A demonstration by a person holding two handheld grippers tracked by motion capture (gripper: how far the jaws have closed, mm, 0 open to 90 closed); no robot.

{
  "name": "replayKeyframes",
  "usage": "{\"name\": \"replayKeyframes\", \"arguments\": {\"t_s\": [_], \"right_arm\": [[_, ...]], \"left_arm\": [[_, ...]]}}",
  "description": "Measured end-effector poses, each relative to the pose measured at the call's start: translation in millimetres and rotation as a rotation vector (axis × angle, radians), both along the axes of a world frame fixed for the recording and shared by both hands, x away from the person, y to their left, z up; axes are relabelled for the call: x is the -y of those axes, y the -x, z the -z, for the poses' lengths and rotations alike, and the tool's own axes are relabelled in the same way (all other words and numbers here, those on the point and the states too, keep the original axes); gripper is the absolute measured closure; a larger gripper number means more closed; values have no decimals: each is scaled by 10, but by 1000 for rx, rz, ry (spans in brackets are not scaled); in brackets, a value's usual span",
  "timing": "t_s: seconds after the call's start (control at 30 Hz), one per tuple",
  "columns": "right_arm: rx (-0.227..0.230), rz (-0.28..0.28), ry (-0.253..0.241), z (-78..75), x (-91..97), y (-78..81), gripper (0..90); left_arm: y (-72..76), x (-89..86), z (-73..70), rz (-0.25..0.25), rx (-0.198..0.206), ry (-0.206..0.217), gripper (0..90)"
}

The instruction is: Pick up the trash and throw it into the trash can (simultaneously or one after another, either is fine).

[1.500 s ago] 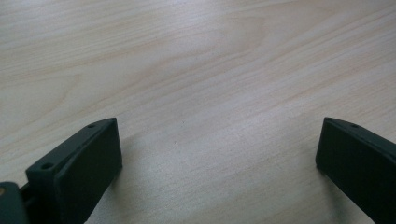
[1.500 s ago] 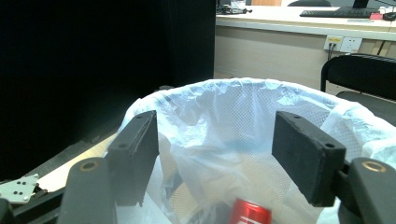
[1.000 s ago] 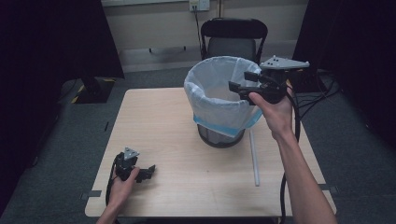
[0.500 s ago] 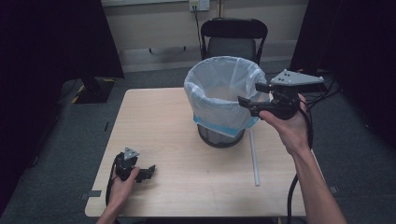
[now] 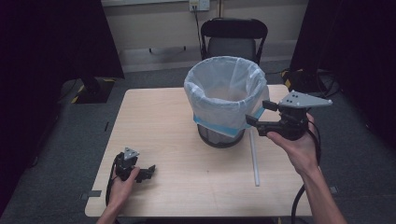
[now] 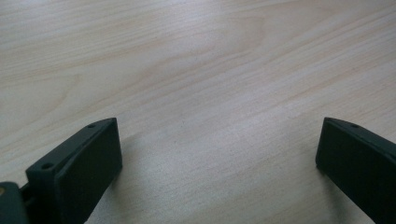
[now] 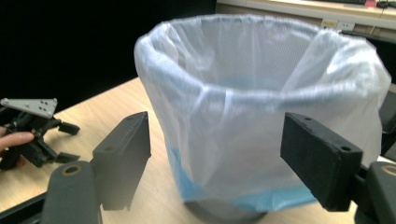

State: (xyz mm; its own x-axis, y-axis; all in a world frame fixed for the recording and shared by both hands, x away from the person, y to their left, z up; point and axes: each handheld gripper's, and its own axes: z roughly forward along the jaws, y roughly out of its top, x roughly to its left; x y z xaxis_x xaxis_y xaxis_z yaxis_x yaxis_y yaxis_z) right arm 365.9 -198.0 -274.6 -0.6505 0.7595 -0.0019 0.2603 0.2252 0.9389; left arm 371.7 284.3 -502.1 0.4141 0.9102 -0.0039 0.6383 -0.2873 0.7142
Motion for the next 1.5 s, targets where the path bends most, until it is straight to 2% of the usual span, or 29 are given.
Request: {"name": "replayKeyframes", "arguments": {"t_s": [0.6,0.9,1.07,1.23,1.5], "right_arm": [[-87,24,8,607,127,126,315],[-160,50,25,989,246,147,340],[-211,70,55,1247,291,182,317],[-258,63,77,1460,304,246,295],[-315,57,107,1788,271,322,427]], "left_arm": [[1,1,1,0,0,1,0],[1,2,1,-1,0,1,0],[1,2,1,-1,1,1,0],[1,2,1,-1,1,1,0],[1,1,0,-1,1,0,0]]}}
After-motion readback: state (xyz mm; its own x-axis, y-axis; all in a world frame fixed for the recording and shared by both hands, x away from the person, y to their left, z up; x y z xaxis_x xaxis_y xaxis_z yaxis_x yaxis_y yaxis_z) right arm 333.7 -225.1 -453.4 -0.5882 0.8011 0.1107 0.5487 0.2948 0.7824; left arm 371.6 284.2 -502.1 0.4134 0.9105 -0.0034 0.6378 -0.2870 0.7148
